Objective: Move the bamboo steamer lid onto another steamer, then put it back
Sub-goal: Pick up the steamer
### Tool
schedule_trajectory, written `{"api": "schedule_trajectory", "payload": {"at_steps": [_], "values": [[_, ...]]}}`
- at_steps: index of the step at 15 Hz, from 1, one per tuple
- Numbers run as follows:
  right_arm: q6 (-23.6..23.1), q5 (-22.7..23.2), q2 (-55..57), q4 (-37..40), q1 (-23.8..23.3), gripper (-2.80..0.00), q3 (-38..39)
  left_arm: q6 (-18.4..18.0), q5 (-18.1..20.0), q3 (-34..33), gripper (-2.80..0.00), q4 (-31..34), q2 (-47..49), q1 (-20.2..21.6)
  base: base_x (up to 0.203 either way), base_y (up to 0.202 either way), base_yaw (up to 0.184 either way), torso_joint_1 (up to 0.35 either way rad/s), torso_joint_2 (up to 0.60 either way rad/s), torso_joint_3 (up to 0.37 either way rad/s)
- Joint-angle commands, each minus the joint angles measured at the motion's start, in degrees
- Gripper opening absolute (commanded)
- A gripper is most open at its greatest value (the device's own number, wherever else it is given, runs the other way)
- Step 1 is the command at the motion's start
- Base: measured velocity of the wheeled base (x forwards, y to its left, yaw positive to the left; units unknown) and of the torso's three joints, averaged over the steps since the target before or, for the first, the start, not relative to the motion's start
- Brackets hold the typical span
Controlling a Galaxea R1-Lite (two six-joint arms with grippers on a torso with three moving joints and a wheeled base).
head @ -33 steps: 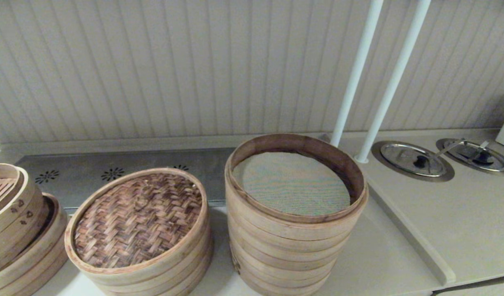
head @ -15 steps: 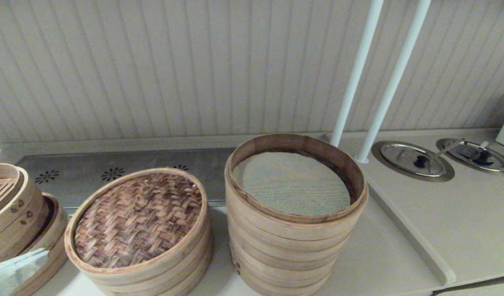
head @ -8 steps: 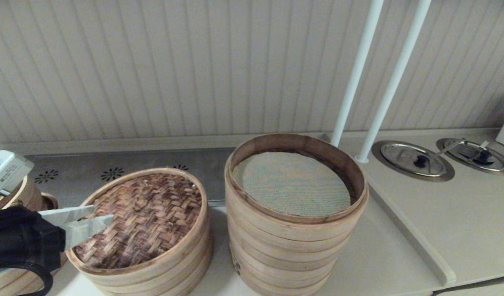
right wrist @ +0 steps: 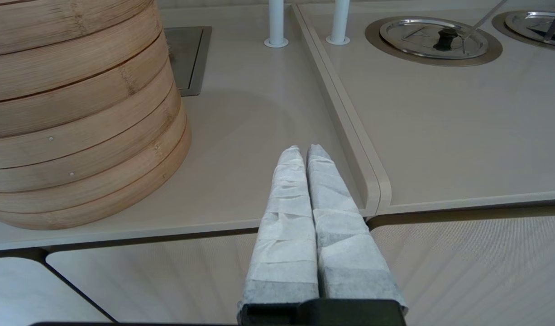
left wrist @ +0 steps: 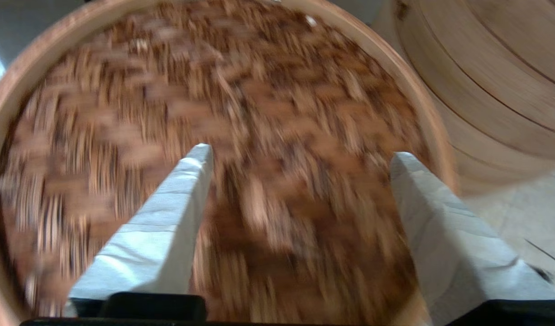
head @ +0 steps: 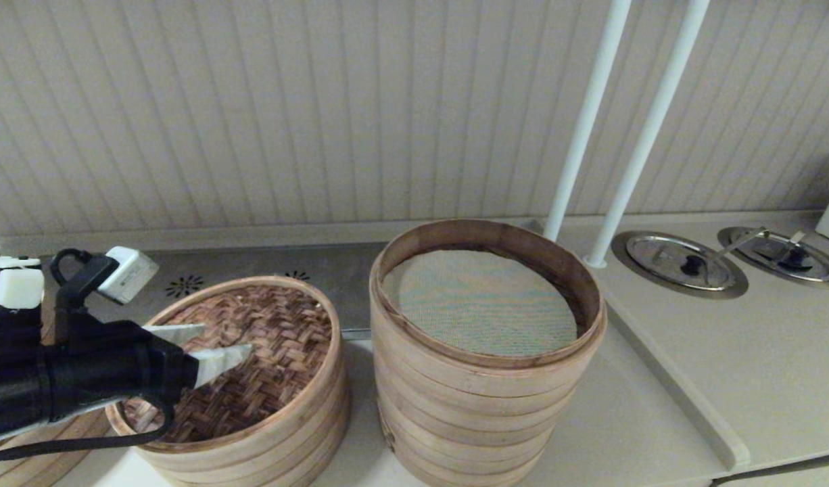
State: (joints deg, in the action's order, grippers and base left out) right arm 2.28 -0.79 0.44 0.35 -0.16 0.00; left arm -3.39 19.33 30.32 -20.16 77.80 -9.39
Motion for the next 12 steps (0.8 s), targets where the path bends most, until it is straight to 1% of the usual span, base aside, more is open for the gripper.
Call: {"api": "schedule_trajectory", "payload": {"at_steps": [1,4,11,12], "values": [[0.0,0.0,0.0,0.0,0.0,-2.8,0.2,0.0,0.0,-0.2,0.0,-1.7,4.2,0.1,0.0,0.0,0.0,0.0,0.0,0.0],[0.0,0.0,0.1,0.0,0.0,-2.8,0.2,0.0,-1.6,-0.1,0.0,-2.6,5.6,0.1,0.0,0.0,0.0,0.0,0.0,0.0],[0.0,0.0,0.0,0.0,0.0,-2.8,0.2,0.0,-1.8,-0.1,0.0,-3.0,5.8,0.2,0.0,0.0,0.0,0.0,0.0,0.0],[0.0,0.0,0.0,0.0,0.0,-2.8,0.2,0.0,-1.8,-0.1,-0.66,-3.0,5.8,0.2,0.0,0.0,0.0,0.0,0.0,0.0]]}}
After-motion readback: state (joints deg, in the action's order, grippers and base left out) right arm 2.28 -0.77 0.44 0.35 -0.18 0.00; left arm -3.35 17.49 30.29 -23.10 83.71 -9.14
